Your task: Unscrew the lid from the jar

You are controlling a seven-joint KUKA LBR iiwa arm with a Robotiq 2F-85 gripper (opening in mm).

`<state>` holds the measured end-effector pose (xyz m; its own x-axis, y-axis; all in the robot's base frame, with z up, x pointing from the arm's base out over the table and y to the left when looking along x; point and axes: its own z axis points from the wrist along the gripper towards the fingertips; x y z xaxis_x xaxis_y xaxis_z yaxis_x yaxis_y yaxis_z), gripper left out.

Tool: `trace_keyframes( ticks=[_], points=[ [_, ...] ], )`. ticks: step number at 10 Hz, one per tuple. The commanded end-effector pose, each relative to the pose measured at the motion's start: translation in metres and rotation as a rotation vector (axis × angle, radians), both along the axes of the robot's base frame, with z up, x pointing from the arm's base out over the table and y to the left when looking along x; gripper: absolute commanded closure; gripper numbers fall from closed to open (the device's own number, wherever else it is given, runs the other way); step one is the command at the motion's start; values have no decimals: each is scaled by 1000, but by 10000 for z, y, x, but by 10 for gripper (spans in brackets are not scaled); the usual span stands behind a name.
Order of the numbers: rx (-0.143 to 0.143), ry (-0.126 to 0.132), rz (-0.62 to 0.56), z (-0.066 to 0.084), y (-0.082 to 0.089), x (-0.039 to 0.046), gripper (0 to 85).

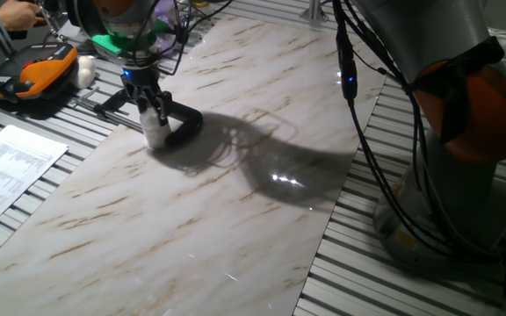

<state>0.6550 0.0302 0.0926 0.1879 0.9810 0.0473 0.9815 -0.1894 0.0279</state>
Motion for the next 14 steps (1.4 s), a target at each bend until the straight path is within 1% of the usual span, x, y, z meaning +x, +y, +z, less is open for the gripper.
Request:
trace_keyframes(
  ticks=[1, 2, 4, 7, 13, 14],
  points=[
    [3, -5, 7, 2, 1, 1, 510],
    [5, -10, 22, 2, 1, 1, 510],
    [3, -10, 54, 4, 3, 2, 510],
    [4, -18, 114, 2, 5, 3, 510],
    [-9, -29, 316, -10, 8, 7, 510],
    [-14, -28, 350, -4, 8, 7, 510]
  ],
)
